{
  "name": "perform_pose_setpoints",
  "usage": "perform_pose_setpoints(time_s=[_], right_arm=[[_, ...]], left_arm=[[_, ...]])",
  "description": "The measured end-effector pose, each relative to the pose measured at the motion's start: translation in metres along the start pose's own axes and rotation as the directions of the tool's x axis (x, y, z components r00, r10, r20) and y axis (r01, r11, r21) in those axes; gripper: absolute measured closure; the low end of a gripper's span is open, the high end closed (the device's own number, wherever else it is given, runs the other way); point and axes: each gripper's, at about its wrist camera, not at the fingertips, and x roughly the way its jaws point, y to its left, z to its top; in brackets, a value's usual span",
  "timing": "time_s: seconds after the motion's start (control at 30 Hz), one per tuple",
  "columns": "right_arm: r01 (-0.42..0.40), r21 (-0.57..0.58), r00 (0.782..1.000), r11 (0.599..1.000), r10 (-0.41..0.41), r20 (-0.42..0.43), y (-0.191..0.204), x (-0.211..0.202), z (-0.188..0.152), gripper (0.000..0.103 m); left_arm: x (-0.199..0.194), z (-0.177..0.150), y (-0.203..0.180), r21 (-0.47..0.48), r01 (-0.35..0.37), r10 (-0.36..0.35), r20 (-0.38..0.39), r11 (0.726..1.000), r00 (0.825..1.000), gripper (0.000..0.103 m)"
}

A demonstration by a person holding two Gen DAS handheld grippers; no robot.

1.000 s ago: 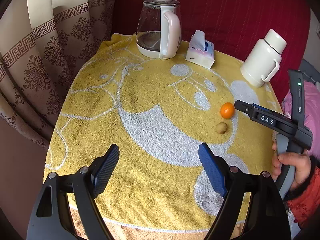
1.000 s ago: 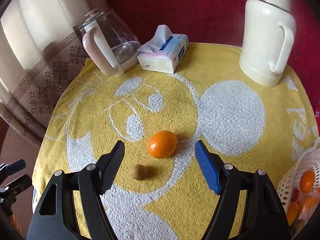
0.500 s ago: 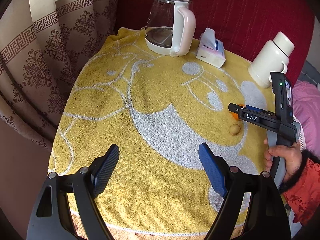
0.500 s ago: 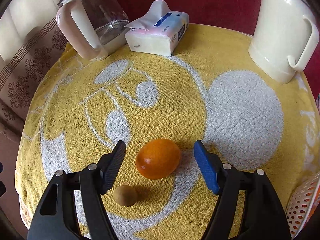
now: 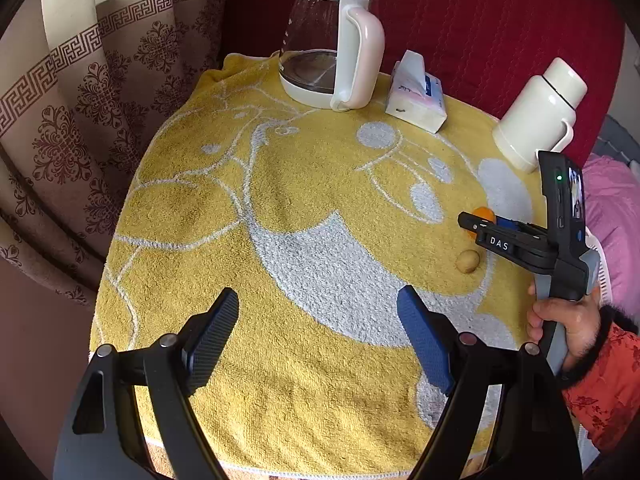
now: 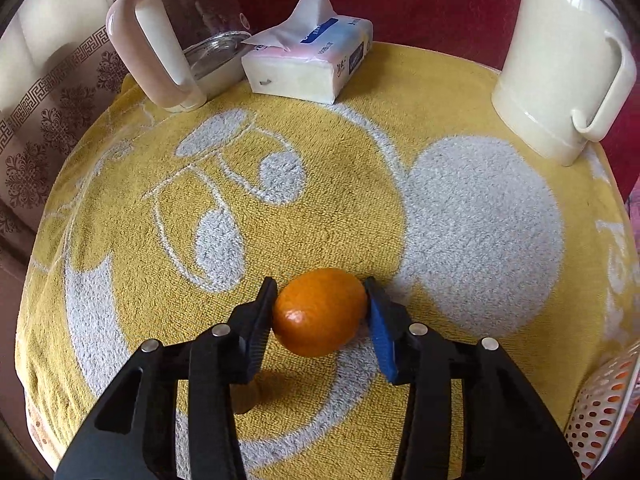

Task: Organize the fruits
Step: 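Close the right tool on the small orange, then close left tool on the small brown kiwi while right tool lifts the orange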

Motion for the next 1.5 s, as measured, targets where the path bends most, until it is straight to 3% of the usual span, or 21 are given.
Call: perform_pose_setpoints(time_s=[0.37, 0.97, 1.23, 1.5], right_arm=[[-0.048, 0.046, 0.996, 0.998, 0.044, 0.08, -0.015, -0.047, -0.001, 0.058], [-0.046, 0.174, 0.978, 0.984, 0.009, 0.208, -0.073, -0.138, -0.031, 0.058], [-0.031, 0.205, 0.974, 0.978, -0.017, 0.227, -0.093, -0.164, -0.048, 0.058], [-0.02, 0.233, 0.974, 0.972, -0.033, 0.222, -0.112, -0.176, -0.064, 0.058]], left_arm=[[0.011, 0.01, -0.028, 0.061, 0.04, -0.039, -0.005, 0.997, 0.999, 0.022], [0.073, 0.029, -0.117, 0.216, 0.158, -0.147, -0.068, 0.963, 0.987, 0.023], [0.103, 0.027, -0.142, 0.238, 0.191, -0.167, -0.117, 0.952, 0.979, 0.031], [0.122, 0.022, -0.153, 0.232, 0.201, -0.172, -0.14, 0.952, 0.975, 0.052]])
